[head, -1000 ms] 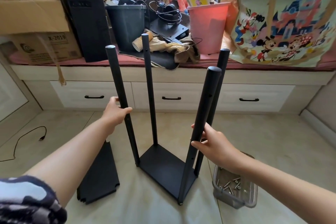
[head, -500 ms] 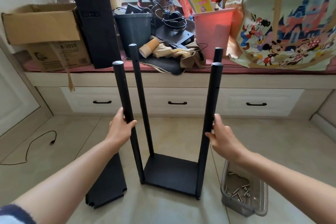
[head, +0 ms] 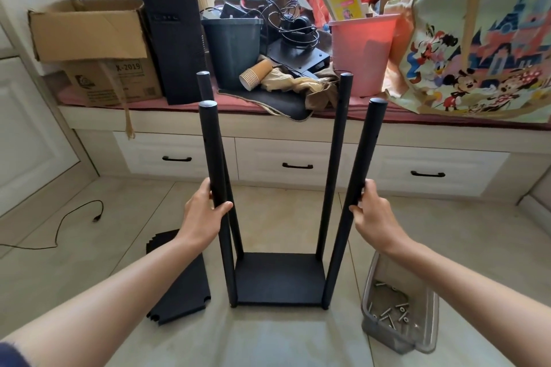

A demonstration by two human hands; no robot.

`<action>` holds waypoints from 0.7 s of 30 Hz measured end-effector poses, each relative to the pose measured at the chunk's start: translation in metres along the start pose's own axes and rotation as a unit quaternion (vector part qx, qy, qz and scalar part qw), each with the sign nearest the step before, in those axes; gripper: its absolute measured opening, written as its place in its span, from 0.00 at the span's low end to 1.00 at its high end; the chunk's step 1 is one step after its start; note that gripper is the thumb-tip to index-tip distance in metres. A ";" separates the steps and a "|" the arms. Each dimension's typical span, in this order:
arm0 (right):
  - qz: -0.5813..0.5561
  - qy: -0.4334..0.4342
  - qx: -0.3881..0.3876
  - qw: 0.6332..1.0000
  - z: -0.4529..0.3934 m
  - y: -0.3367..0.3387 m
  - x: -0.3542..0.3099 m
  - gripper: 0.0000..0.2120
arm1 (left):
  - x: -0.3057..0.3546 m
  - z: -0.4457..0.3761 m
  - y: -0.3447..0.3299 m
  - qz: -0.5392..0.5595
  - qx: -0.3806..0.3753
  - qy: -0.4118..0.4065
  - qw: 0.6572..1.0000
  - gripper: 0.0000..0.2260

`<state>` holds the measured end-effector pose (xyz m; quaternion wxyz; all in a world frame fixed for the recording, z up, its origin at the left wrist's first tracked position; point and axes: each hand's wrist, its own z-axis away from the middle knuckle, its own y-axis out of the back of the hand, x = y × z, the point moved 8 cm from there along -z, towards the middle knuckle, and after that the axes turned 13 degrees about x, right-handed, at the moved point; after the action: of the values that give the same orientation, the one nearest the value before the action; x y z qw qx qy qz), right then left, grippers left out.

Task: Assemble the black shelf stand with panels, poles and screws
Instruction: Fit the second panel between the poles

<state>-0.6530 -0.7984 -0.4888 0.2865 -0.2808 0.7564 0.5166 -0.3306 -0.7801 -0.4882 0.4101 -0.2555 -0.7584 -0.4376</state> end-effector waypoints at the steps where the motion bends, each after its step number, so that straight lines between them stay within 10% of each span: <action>1: -0.001 -0.001 0.005 1.000 0.000 0.001 0.002 0.13 | 0.000 0.001 0.000 -0.002 0.002 -0.004 1.000 0.18; 12: -0.026 -0.039 0.045 0.998 -0.001 0.006 0.016 0.10 | -0.013 0.000 -0.002 -0.069 -0.054 0.004 0.996 0.17; 21: 0.070 -0.215 -0.168 0.959 0.032 -0.041 0.058 0.11 | -0.062 0.009 0.011 -0.199 -0.207 0.096 0.953 0.08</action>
<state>-0.6583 -0.7878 -0.5657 0.3541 -0.1538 0.5968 0.7034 -0.2932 -0.7691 -0.5381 0.3235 -0.1355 -0.6442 -0.6797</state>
